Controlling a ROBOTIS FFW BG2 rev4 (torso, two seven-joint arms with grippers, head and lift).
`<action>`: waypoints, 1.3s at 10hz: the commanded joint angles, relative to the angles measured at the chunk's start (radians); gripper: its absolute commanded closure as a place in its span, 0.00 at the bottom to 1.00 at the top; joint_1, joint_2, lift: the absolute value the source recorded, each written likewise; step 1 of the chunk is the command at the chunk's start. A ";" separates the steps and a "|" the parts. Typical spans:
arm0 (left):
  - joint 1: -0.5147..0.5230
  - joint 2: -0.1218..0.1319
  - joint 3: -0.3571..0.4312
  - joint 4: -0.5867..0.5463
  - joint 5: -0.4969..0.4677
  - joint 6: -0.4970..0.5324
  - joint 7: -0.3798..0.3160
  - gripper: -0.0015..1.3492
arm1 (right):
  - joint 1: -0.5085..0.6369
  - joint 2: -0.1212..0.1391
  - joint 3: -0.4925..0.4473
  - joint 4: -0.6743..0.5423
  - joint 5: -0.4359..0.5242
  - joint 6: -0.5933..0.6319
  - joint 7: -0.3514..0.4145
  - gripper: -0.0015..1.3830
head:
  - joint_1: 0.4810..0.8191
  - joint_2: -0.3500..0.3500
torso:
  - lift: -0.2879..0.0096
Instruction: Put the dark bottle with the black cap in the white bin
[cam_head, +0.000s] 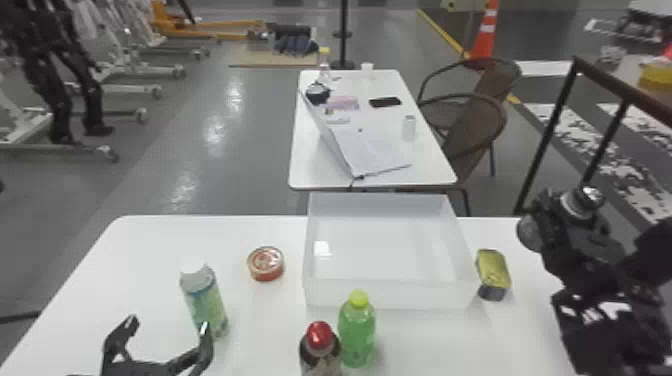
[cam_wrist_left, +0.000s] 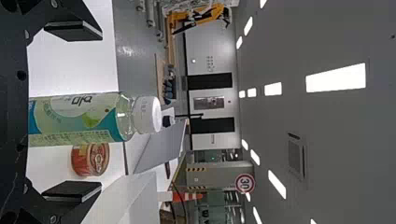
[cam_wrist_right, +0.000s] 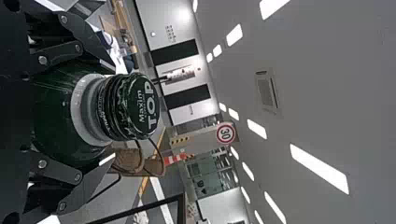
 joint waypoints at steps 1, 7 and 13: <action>-0.001 -0.003 -0.003 0.002 0.003 0.001 0.001 0.12 | -0.069 0.016 0.026 0.083 0.000 -0.019 0.010 0.65 | 0.20 0.50 | 0.63; -0.003 -0.003 -0.002 0.012 0.006 -0.001 0.000 0.12 | -0.271 0.050 0.132 0.407 -0.111 -0.057 0.151 0.65 | 0.20 0.50 | 0.63; -0.013 -0.003 -0.003 0.030 0.011 -0.008 -0.005 0.12 | -0.273 0.070 0.139 0.410 -0.123 0.125 0.150 0.65 | 0.20 0.50 | 0.63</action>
